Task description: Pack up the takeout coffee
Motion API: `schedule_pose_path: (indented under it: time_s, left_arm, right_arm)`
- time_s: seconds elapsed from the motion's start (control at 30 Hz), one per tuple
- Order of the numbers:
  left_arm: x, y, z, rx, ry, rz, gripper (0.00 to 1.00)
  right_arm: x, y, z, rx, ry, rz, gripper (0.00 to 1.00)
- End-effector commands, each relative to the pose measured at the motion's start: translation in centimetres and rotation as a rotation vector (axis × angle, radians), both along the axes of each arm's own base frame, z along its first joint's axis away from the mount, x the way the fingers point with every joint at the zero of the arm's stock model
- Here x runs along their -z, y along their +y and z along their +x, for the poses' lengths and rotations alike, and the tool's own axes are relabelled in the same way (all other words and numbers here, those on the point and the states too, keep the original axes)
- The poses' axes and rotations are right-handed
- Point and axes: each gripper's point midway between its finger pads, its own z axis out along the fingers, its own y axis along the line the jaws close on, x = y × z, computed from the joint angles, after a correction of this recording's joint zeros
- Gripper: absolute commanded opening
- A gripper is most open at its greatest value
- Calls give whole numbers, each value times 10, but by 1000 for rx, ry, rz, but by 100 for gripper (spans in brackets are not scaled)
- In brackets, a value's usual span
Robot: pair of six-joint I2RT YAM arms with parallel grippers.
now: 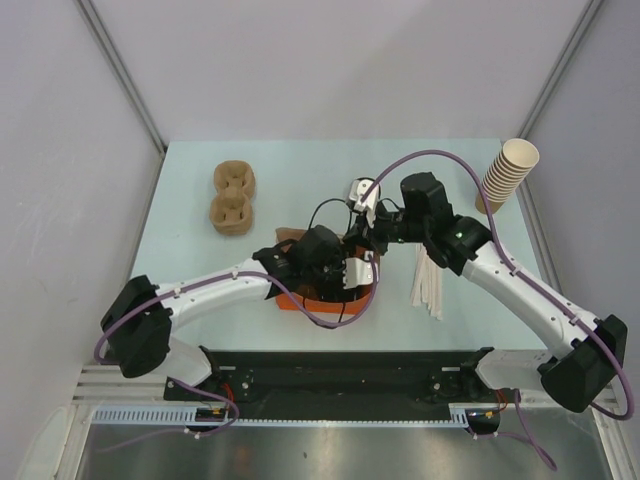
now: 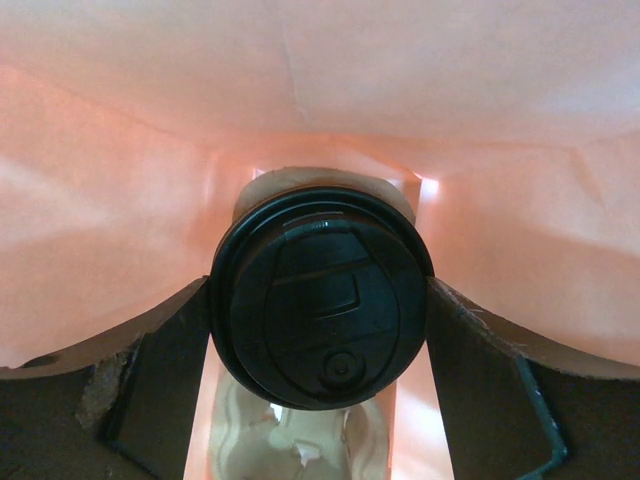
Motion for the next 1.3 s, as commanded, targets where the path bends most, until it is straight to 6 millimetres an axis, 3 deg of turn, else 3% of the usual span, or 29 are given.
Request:
schedule_pose_path:
  time_s: [0.0, 0.2, 0.3, 0.43, 0.5, 0.53, 0.63, 0.67, 0.7, 0.9, 1.27]
  left_arm:
    - [40, 14, -11, -18, 154, 75, 1]
    - [50, 19, -8, -30, 171, 89, 2]
    - [48, 20, -7, -35, 168, 82, 9]
    - [28, 18, -4, -51, 135, 34, 47]
    - [15, 16, -3, -60, 127, 8, 57]
    - [4, 16, -3, -61, 115, -14, 68]
    - [-15, 13, -3, -69, 108, -55, 86]
    - [-24, 13, -4, -72, 97, -76, 88]
    - [-31, 11, -3, -80, 96, -92, 99]
    - [-56, 9, -4, -85, 73, -152, 100]
    - [-85, 6, -7, -60, 32, -208, 99]
  right_arm:
    - [-20, 11, -4, -84, -31, 80, 0]
    - [-17, 11, 1, -81, -27, 79, 0]
    - [-18, 11, 2, -79, -33, 80, 0]
    - [-18, 10, 1, -79, -36, 78, 0]
    - [-19, 9, 1, -78, -44, 76, 0]
    - [-19, 8, 2, -76, -43, 74, 0]
    - [-19, 7, 0, -78, -48, 71, 0]
    - [-19, 7, 0, -77, -47, 70, 0]
    - [-19, 6, 0, -76, -51, 70, 0]
    - [-20, 5, -1, -81, -57, 66, 0]
    - [-19, 3, -2, -78, -67, 53, 0]
